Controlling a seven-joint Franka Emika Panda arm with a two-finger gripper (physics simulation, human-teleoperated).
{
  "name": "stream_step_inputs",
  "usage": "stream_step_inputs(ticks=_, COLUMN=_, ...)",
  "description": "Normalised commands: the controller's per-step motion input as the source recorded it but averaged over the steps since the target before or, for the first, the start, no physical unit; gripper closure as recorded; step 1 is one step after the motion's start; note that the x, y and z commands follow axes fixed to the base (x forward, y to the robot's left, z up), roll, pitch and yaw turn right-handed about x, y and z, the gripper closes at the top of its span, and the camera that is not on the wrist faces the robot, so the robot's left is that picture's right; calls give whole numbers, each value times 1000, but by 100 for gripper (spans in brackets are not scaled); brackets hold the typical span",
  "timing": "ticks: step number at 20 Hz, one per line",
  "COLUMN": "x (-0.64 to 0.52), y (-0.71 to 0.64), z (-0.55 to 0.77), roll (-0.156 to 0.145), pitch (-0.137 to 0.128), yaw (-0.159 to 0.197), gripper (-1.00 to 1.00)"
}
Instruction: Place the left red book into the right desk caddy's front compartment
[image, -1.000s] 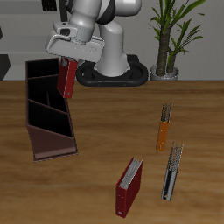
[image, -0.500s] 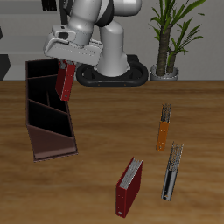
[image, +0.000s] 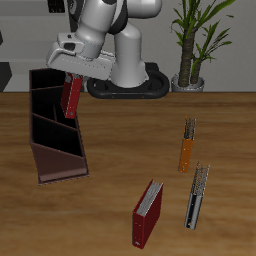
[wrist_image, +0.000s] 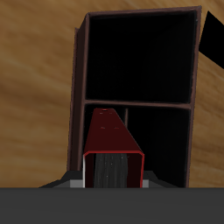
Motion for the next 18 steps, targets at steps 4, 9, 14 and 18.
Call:
stream_step_inputs(ticks=4, x=77, y=-55, z=-161, roll=-14, pitch=39, yaw=-19, gripper=100)
stream_step_inputs(ticks=9, x=80, y=-4, z=-161, roll=-4, pitch=31, yaw=4, gripper=100)
stream_step_inputs(ticks=14, x=61, y=22, z=-72, roll=5, pitch=23, yaw=5, gripper=100)
stream_step_inputs(ticks=18, x=85, y=-51, z=-83, roll=-24, pitch=57, yaw=-9, gripper=100)
